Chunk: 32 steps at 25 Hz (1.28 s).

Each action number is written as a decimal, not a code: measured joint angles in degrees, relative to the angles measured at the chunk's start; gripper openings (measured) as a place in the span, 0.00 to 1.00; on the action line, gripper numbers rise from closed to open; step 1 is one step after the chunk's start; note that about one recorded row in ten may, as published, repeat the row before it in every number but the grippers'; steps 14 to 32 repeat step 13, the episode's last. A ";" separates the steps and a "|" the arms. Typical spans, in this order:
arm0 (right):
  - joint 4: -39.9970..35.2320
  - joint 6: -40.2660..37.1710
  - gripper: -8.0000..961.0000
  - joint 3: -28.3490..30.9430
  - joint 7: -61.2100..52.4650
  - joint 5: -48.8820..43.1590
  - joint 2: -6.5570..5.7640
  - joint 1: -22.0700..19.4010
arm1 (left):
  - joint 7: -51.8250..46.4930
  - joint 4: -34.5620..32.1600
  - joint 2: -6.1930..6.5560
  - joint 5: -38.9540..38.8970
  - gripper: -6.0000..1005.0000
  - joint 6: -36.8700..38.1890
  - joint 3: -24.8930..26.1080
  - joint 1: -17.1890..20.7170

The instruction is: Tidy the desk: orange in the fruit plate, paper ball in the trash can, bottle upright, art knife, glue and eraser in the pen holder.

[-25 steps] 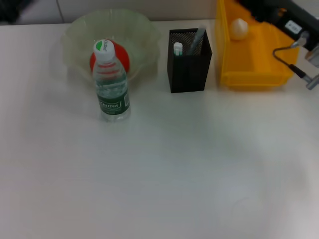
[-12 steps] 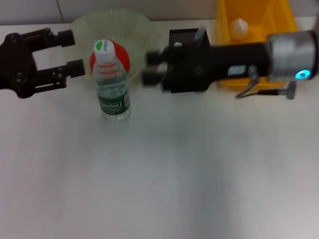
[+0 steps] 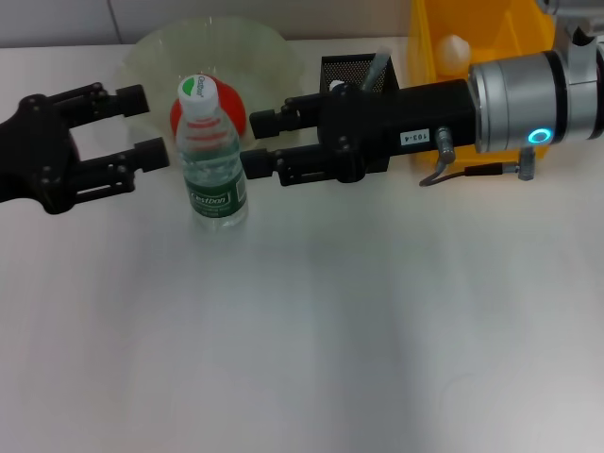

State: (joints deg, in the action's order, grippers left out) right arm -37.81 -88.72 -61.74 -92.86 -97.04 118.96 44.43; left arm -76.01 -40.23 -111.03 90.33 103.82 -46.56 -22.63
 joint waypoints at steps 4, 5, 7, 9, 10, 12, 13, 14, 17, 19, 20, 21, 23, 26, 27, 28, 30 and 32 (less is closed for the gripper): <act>-0.08 0.05 0.65 0.54 -0.04 0.21 -0.11 -0.38 | 0.03 0.00 -0.36 0.26 0.71 -0.05 -1.05 -1.05; -0.17 0.05 0.65 0.77 -0.05 0.27 -0.17 -0.51 | -0.08 0.00 -0.41 0.37 0.71 -0.07 -1.55 -1.26; -0.29 0.05 0.65 1.17 -0.06 0.32 -0.26 -0.65 | -0.26 0.00 -0.48 0.47 0.71 -0.16 -2.33 -1.65; -0.31 0.05 0.65 1.40 -0.07 0.36 -0.34 -0.70 | -0.32 0.00 -0.50 0.50 0.71 -0.21 -2.51 -1.80; -0.32 0.04 0.65 1.40 -0.08 0.36 -0.36 -0.72 | -0.36 0.00 -0.54 0.54 0.71 -0.26 -2.56 -1.89; -0.32 0.06 0.65 1.40 -0.08 0.36 -0.40 -0.73 | -0.36 0.00 -0.54 0.54 0.71 -0.26 -2.56 -1.89; -0.30 0.07 0.65 1.39 -0.09 0.36 -0.41 -0.73 | -0.37 0.01 -0.62 0.57 0.71 -0.29 -2.52 -1.91; -0.30 0.07 0.65 1.39 -0.09 0.36 -0.41 -0.73 | -0.37 0.01 -0.62 0.57 0.71 -0.29 -2.52 -1.91; -0.30 0.07 0.65 1.39 -0.09 0.36 -0.41 -0.73 | -0.37 0.01 -0.62 0.57 0.71 -0.29 -2.52 -1.91; -0.30 0.07 0.65 1.39 -0.09 0.36 -0.41 -0.73 | -0.37 0.01 -0.62 0.57 0.71 -0.29 -2.52 -1.91; -0.30 0.07 0.65 1.39 -0.09 0.36 -0.41 -0.73 | -0.37 0.01 -0.62 0.57 0.71 -0.29 -2.52 -1.91; -0.30 0.07 0.65 1.39 -0.09 0.36 -0.41 -0.73 | -0.37 0.01 -0.62 0.57 0.71 -0.29 -2.52 -1.91; -0.30 0.07 0.65 1.39 -0.09 0.36 -0.41 -0.73 | -0.37 0.01 -0.62 0.57 0.71 -0.29 -2.52 -1.91; -0.30 0.07 0.65 1.39 -0.09 0.36 -0.41 -0.73 | -0.37 0.01 -0.62 0.57 0.71 -0.29 -2.52 -1.91; -0.30 0.07 0.65 1.39 -0.09 0.36 -0.41 -0.73 | -0.37 0.01 -0.62 0.57 0.71 -0.29 -2.52 -1.91; -0.30 0.07 0.65 1.39 -0.09 0.36 -0.41 -0.73 | -0.37 0.01 -0.62 0.57 0.71 -0.29 -2.52 -1.91; -0.30 0.07 0.65 1.39 -0.09 0.36 -0.41 -0.73 | -0.37 0.01 -0.62 0.57 0.71 -0.29 -2.52 -1.91; -0.30 0.07 0.65 1.39 -0.09 0.36 -0.41 -0.73 | -0.37 0.01 -0.62 0.57 0.71 -0.29 -2.52 -1.91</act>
